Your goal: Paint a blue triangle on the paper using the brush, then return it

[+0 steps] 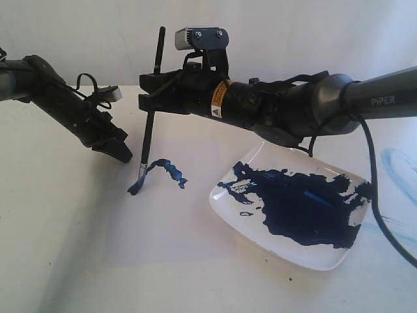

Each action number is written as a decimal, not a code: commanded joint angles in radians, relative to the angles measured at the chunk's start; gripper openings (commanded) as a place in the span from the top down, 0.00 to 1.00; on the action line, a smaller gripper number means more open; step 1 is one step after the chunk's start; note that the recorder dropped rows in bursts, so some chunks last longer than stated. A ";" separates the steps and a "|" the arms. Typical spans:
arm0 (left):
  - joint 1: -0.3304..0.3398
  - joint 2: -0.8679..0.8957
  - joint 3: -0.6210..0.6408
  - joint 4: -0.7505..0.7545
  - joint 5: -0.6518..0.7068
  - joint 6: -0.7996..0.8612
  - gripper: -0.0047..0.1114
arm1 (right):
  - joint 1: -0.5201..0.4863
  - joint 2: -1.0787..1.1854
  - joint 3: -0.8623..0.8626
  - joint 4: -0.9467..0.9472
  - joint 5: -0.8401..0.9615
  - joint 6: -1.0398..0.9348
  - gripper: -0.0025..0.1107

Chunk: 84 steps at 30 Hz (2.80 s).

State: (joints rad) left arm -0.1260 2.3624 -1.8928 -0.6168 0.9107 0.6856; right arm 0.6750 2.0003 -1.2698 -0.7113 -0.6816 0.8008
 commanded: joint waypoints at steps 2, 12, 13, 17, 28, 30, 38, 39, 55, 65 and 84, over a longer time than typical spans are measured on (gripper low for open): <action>-0.002 0.004 -0.005 -0.011 0.025 -0.001 0.96 | 0.002 -0.011 0.002 0.004 0.033 -0.013 0.98; -0.002 0.004 -0.005 -0.011 0.025 -0.001 0.96 | 0.002 -0.025 0.002 0.003 0.080 -0.036 0.98; -0.002 0.004 -0.005 -0.011 0.025 -0.001 0.96 | 0.002 -0.025 0.002 0.003 0.082 -0.036 0.98; -0.002 0.004 -0.005 -0.011 0.025 -0.001 0.96 | 0.002 -0.029 0.002 0.003 0.098 -0.037 0.98; -0.002 0.004 -0.005 -0.011 0.025 -0.001 0.96 | 0.002 -0.053 0.002 -0.002 0.161 -0.037 0.98; -0.002 0.004 -0.005 -0.011 0.025 -0.001 0.96 | 0.002 -0.055 0.002 -0.002 0.166 -0.037 0.98; -0.002 0.004 -0.005 -0.011 0.025 -0.001 0.96 | 0.002 -0.057 0.002 -0.002 0.184 -0.037 0.98; -0.002 0.004 -0.005 -0.011 0.025 -0.001 0.96 | 0.002 -0.057 0.002 -0.002 0.191 -0.037 0.98; -0.002 0.004 -0.005 -0.011 0.025 -0.001 0.96 | 0.000 -0.100 0.002 -0.004 0.286 -0.068 0.98; -0.002 0.004 -0.005 -0.011 0.025 -0.001 0.96 | 0.000 -0.108 0.002 -0.004 0.322 -0.089 0.98; -0.002 0.004 -0.005 -0.011 0.025 -0.001 0.96 | -0.008 -0.136 0.002 -0.004 0.346 -0.101 0.98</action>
State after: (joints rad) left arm -0.1260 2.3624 -1.8928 -0.6168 0.9107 0.6856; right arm 0.6755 1.8814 -1.2698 -0.7102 -0.3436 0.7123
